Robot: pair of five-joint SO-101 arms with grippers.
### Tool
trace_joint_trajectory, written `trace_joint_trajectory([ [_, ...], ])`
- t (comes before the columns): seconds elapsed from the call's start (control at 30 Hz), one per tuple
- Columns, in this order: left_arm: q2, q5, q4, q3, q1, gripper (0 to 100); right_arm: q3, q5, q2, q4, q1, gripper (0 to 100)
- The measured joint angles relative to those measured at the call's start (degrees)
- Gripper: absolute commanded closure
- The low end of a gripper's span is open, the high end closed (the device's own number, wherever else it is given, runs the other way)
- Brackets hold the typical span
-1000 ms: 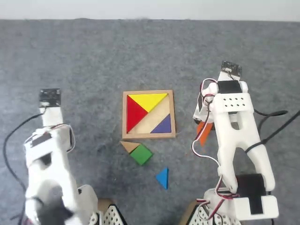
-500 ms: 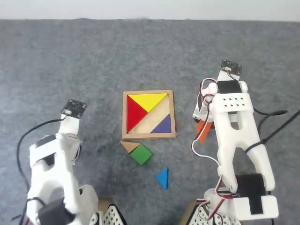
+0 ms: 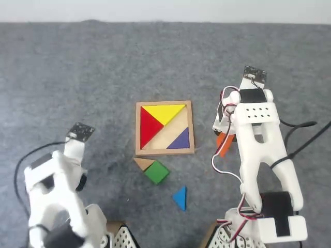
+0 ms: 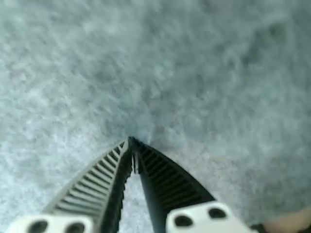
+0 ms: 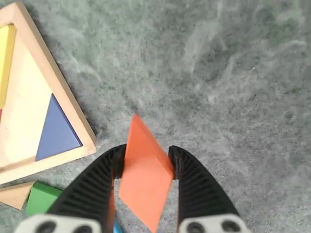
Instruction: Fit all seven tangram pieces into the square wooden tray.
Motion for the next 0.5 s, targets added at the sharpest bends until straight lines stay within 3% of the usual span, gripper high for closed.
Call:
trace_joint_trajectory([
  [0.2,-13.1,-8.0,1.8,7.6,-2.6,99,0.0,0.0,0.0,0.0,-0.1,99.1],
  [0.33,-13.5,-6.9,1.9,7.9,-2.8,99,0.0,0.0,0.0,0.0,-1.1,99.1],
  [0.5,-9.9,-2.2,3.8,2.3,-3.0,99,-1.2,1.4,0.4,-1.1,-8.5,99.1],
])
